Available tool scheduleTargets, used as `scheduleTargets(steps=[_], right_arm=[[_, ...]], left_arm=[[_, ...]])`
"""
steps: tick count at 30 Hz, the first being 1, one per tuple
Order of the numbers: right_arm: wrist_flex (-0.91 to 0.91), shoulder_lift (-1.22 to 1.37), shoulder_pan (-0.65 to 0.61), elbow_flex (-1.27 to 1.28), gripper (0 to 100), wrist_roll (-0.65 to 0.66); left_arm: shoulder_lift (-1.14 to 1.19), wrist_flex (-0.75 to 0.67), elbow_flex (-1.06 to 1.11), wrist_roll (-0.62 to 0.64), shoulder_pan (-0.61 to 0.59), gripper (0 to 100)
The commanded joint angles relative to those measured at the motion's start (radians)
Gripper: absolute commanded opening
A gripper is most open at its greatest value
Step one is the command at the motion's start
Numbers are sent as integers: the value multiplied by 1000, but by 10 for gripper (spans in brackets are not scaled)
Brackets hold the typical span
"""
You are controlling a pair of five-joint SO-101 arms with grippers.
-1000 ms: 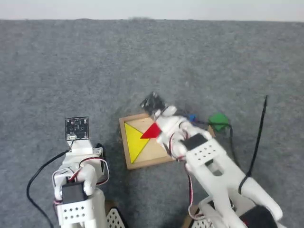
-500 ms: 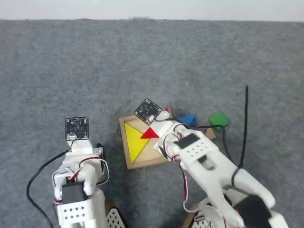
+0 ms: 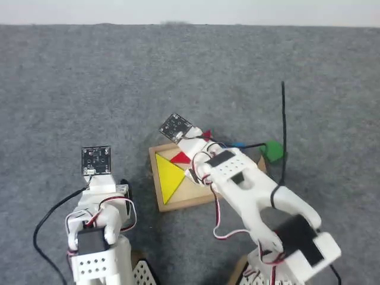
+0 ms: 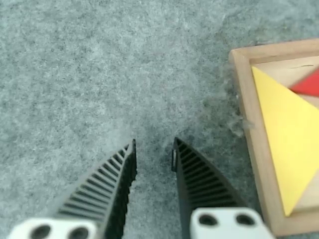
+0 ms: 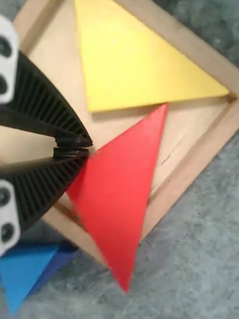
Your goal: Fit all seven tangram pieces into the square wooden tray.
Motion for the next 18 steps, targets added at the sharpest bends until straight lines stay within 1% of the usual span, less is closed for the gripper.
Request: scheduleTargets(steps=[1, 4, 7, 9, 11, 13, 15, 18], right_arm=[[-12, -2, -61, -71, 7, 9], [-59, -15, -94, -72, 7, -26], [-59, -76, -81, -71, 7, -52], [-30, -156, -21, -66, 7, -68], [-15, -248, 70, -64, 7, -95], [-16, -302, 134, -64, 7, -97], [-24, -297, 179, -72, 7, -94], [-56, -217, 196, -94, 7, -86]], left_arm=[[-14, 2, -5, -5, -6, 111], [-14, 2, -5, -5, -6, 111], [-14, 2, -5, -5, -6, 111], [-14, 2, -5, -5, -6, 111], [-14, 2, -5, -5, -6, 111], [-14, 2, -5, -5, -6, 111], [-14, 2, -5, -5, -6, 111], [-14, 2, -5, -5, -6, 111]])
